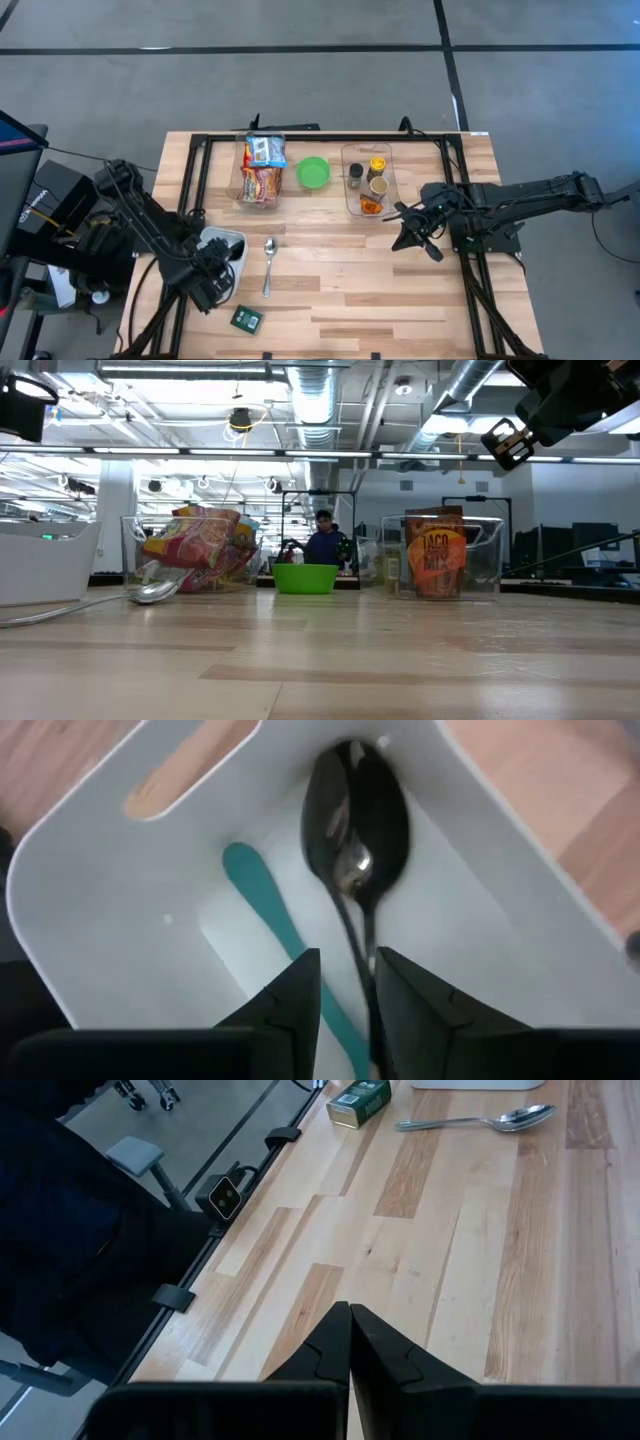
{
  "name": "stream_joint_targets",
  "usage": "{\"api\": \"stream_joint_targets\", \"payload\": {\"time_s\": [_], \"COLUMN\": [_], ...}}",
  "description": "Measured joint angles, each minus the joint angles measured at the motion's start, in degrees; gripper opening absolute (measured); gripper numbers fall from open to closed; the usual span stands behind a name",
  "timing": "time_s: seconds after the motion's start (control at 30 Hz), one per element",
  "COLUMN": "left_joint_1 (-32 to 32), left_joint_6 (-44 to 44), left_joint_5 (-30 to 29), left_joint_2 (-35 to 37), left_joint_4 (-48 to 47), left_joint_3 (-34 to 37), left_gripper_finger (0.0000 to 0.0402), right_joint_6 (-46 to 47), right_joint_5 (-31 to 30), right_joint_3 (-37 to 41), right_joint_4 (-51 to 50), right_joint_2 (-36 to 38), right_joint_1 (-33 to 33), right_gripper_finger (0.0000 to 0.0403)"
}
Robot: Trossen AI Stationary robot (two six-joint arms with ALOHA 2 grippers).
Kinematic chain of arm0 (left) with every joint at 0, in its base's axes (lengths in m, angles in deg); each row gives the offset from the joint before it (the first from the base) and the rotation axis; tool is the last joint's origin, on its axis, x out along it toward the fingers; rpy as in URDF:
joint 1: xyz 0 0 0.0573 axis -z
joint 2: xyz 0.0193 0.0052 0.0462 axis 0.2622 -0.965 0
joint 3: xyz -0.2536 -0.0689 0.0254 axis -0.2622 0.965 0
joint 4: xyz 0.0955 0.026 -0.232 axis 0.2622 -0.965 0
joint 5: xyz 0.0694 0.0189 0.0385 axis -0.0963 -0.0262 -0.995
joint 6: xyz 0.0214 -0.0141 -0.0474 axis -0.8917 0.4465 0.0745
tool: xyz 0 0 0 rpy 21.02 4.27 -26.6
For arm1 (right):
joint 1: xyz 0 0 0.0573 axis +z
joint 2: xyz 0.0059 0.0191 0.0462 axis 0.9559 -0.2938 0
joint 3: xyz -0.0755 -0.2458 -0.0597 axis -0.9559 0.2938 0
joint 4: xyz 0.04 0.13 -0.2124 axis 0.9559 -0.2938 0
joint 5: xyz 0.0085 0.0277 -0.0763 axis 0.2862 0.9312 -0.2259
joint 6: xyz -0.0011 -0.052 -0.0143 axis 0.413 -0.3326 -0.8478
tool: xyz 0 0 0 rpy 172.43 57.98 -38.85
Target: Pick & Place Food Item
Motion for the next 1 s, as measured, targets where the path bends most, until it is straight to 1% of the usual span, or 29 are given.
{"api": "stream_joint_targets", "payload": {"time_s": [0.17, 0.23, 0.3, 0.43, 0.57, 0.67, 0.87, 1.0], "left_joint_1": [-0.5, -0.7, -0.9, -0.9, -0.9, -0.9, -0.9, -0.9], "left_joint_6": [1.5, 2.8, 3.0, 1.8, -5.0, -10.9, -23.7, -30.1], "left_joint_5": [-0.3, -1.7, -4.3, -13.5, -24.9, -32.2, -43.1, -48.3], "left_joint_2": [5.0, 7.7, 10.7, 16.3, 21.2, 23.9, 27.6, 28.3], "left_joint_4": [0.2, 0.9, 2.2, 6.5, 13.3, 19.5, 28.8, 32.1], "left_joint_3": [-0.6, -0.6, -0.6, -0.6, -0.6, -0.6, -0.6, -0.6], "left_gripper_finger": [0.0092, 0.0092, 0.0092, 0.0092, 0.0092, 0.0092, 0.0092, 0.0092], "right_joint_6": [0.0, 0.0, -0.6, -1.3, -1.3, -1.4, -1.4, -1.4], "right_joint_5": [0.0, 0.0, 0.0, 0.1, 0.1, 0.2, 0.2, 0.2], "right_joint_3": [0.0, 0.0, 0.0, 0.0, 0.0, 0.0, 0.0, 0.0], "right_joint_4": [0.0, 0.0, 0.0, 0.0, 0.0, 0.0, 0.0, 0.0], "right_joint_2": [0.0, 0.0, 0.0, 0.0, 0.0, 0.0, 0.0, 0.0], "right_joint_1": [0.0, 0.0, 0.0, 0.0, 0.0, 0.0, 0.0, 0.0], "right_gripper_finger": [0.0, 0.0, 0.0, 0.0, 0.0, 0.0, 0.0, 0.0]}}
